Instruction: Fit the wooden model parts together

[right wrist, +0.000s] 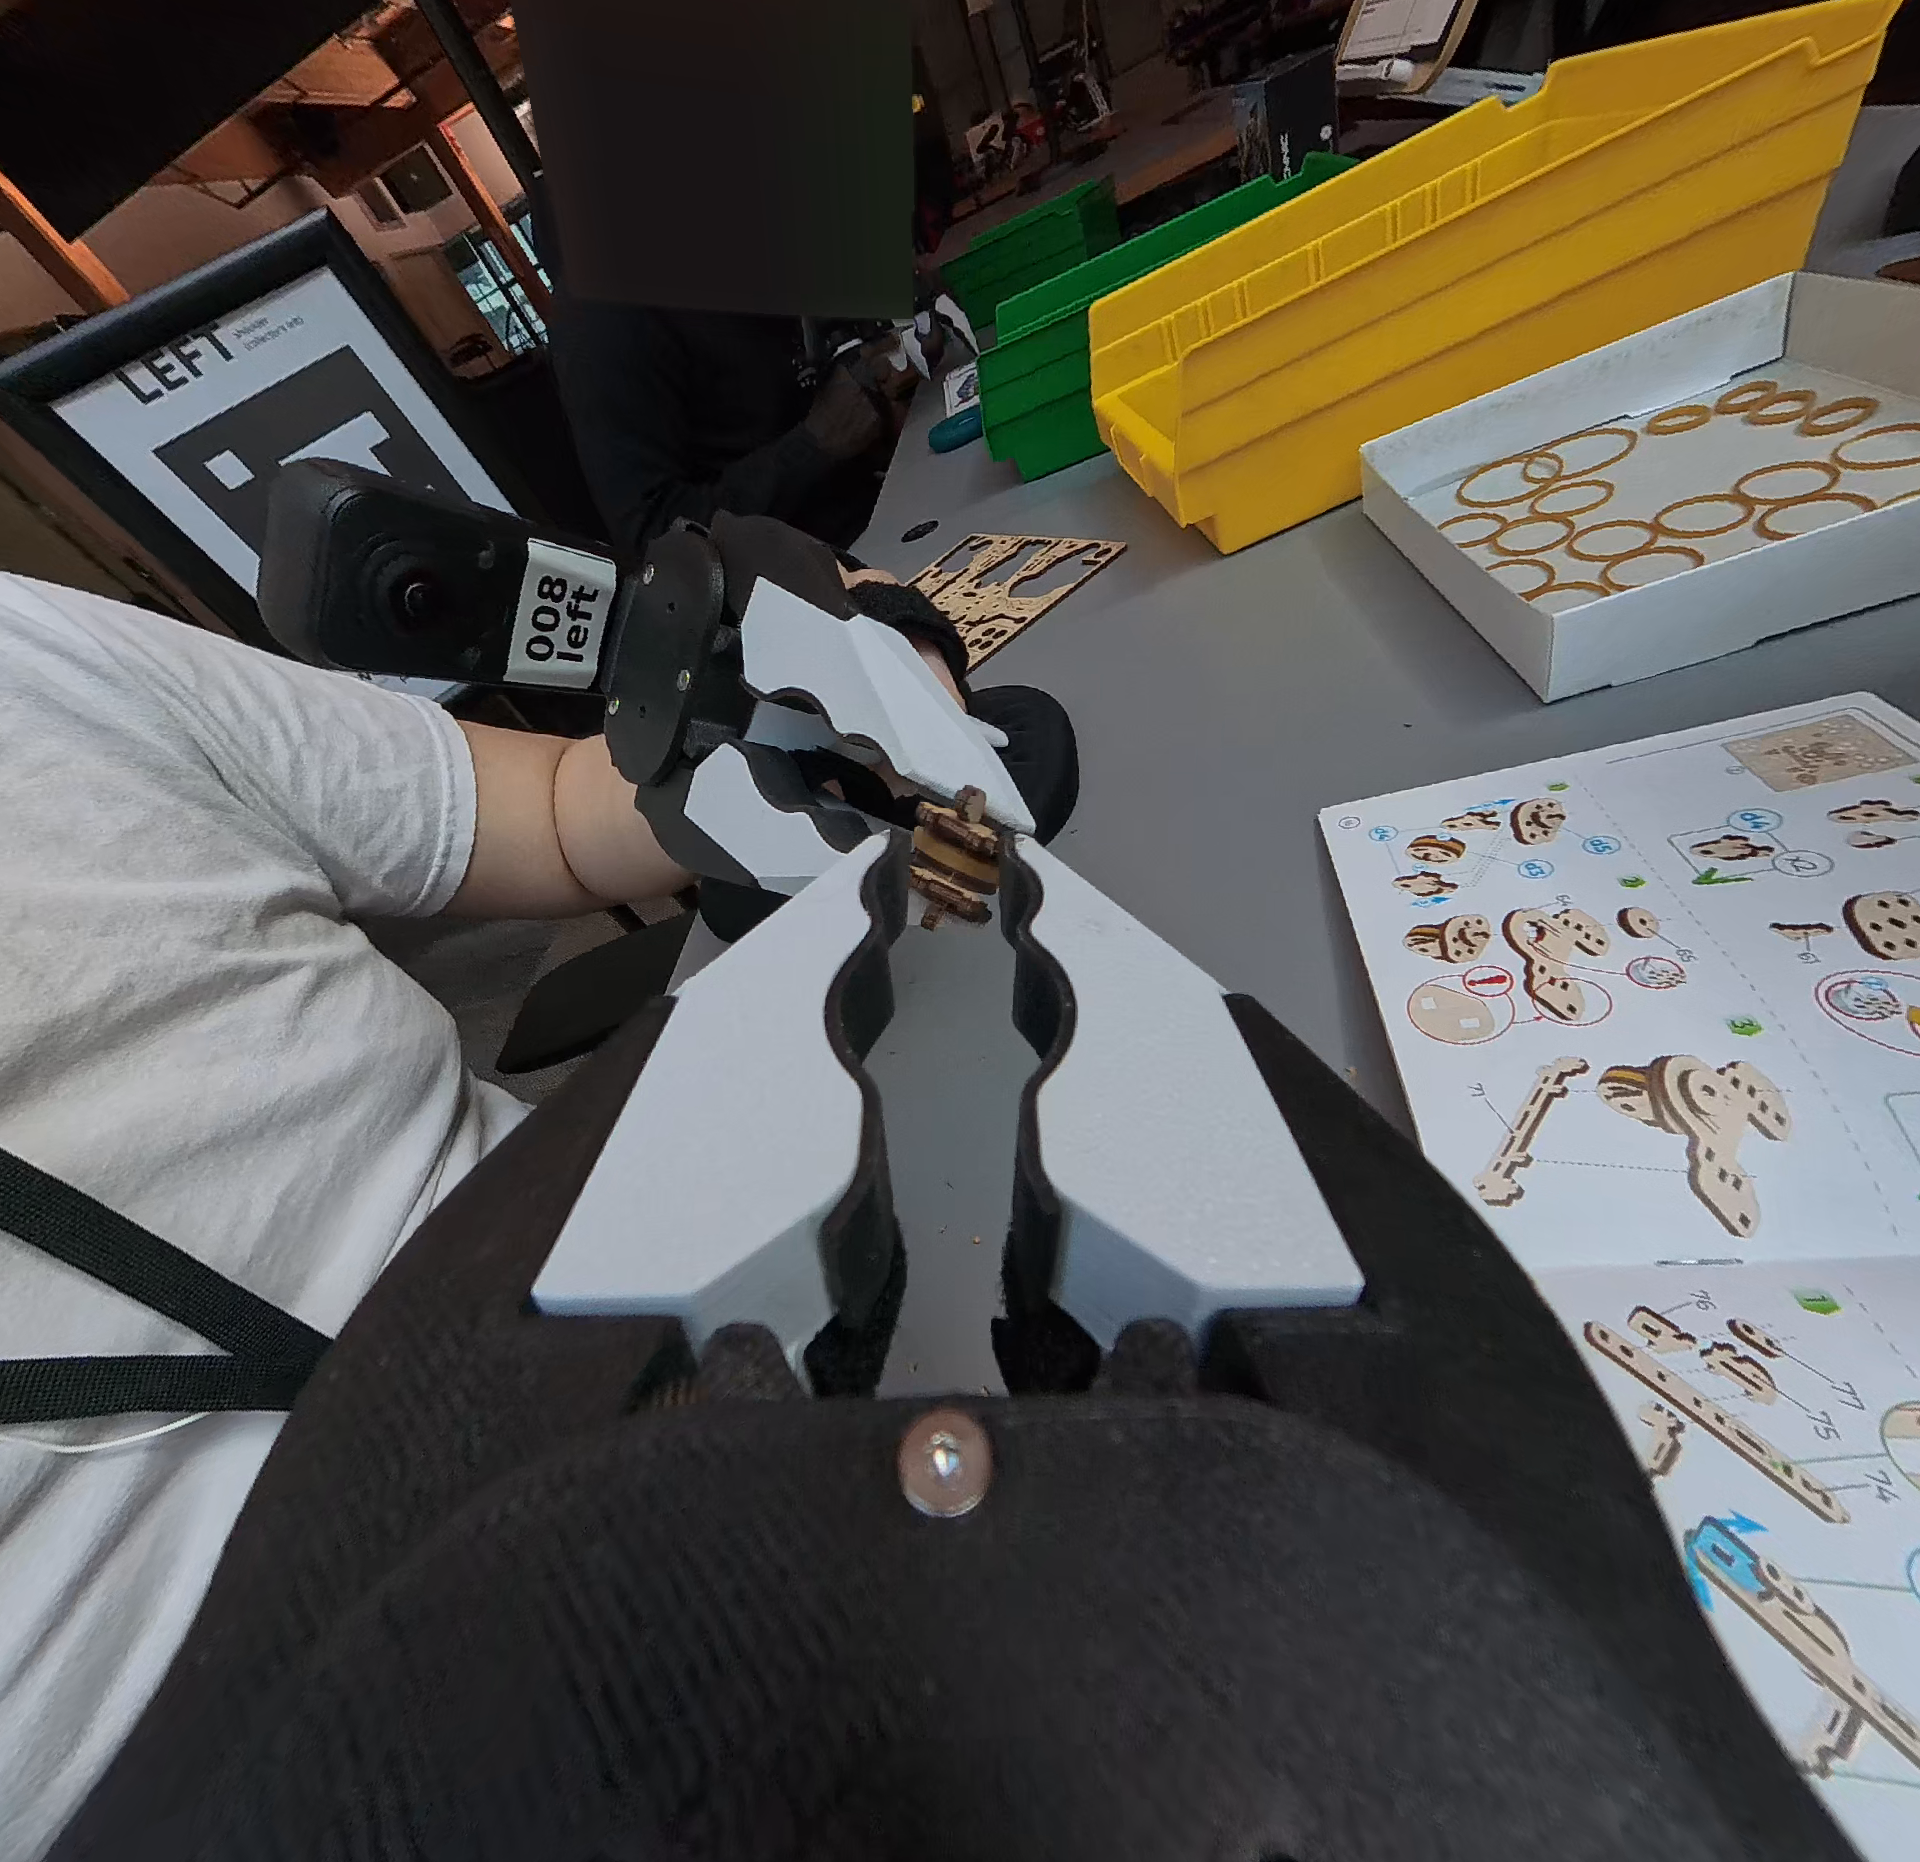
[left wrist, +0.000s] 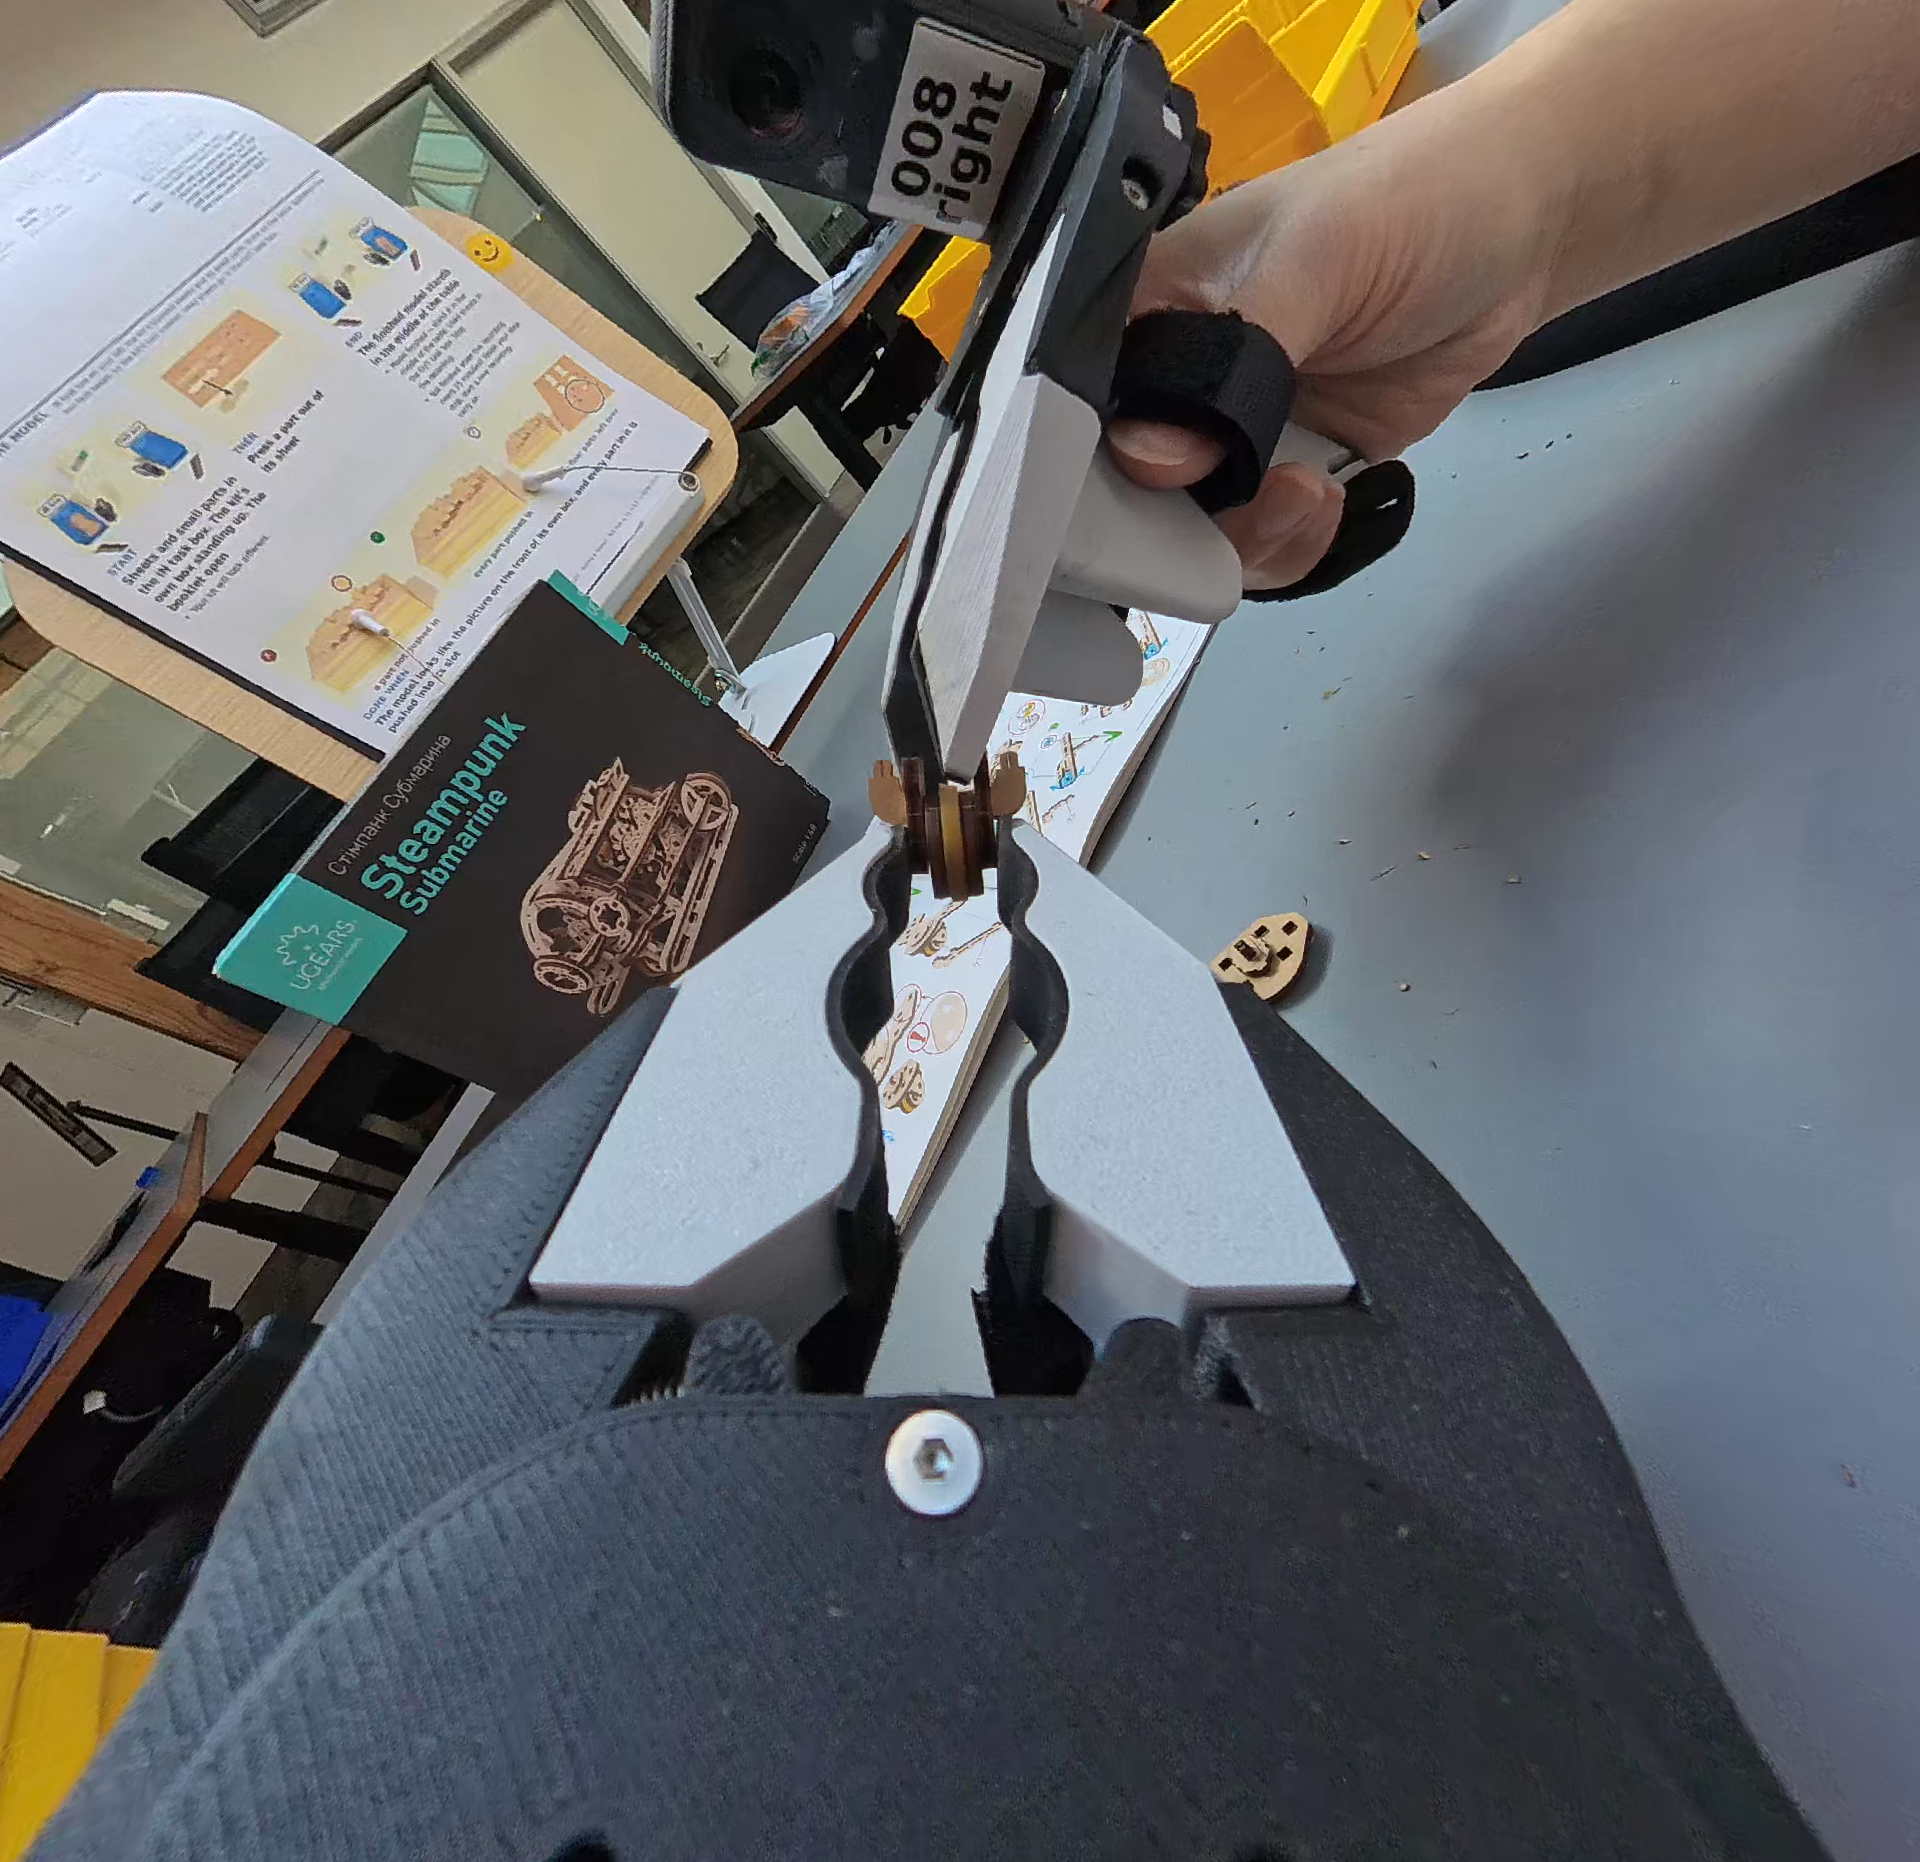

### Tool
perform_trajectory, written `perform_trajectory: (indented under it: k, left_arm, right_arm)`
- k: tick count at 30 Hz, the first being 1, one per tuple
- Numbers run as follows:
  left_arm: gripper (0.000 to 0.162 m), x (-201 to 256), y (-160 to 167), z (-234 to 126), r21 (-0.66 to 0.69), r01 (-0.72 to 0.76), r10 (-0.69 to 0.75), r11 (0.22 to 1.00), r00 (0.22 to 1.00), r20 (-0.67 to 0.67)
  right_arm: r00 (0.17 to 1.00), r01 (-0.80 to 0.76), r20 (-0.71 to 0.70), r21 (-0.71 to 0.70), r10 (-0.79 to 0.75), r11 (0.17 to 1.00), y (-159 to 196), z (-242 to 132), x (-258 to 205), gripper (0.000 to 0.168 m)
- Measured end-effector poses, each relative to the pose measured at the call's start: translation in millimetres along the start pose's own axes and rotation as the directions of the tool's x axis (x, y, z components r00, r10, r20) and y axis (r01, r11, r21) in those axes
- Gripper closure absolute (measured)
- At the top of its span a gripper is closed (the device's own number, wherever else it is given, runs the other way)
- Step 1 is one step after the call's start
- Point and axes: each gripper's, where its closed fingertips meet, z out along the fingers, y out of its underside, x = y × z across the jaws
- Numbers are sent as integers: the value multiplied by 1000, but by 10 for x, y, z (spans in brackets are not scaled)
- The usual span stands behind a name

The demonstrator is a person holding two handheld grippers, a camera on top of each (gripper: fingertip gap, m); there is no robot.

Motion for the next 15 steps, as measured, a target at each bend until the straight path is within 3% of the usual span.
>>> perform_trajectory:
  k: [5, 9, 15]
  left_arm:
    - [148, 21, 32, 16, -14, -1, 1, 1000, 1000, -13]
    - [148, 57, 72, 32, -42, -5, 4, 999, 999, -34]
    - [148, 59, 139, 19, -66, 78, -83, 995, 993, -79]
  right_arm:
    - [997, -57, 41, 0, 57, 998, 32, -5, 38, 155]
    - [997, -53, 52, -27, 54, 998, 74, -1, 46, 144]
    - [984, 181, 6, -77, -181, 981, 117, -136, 133, 143]
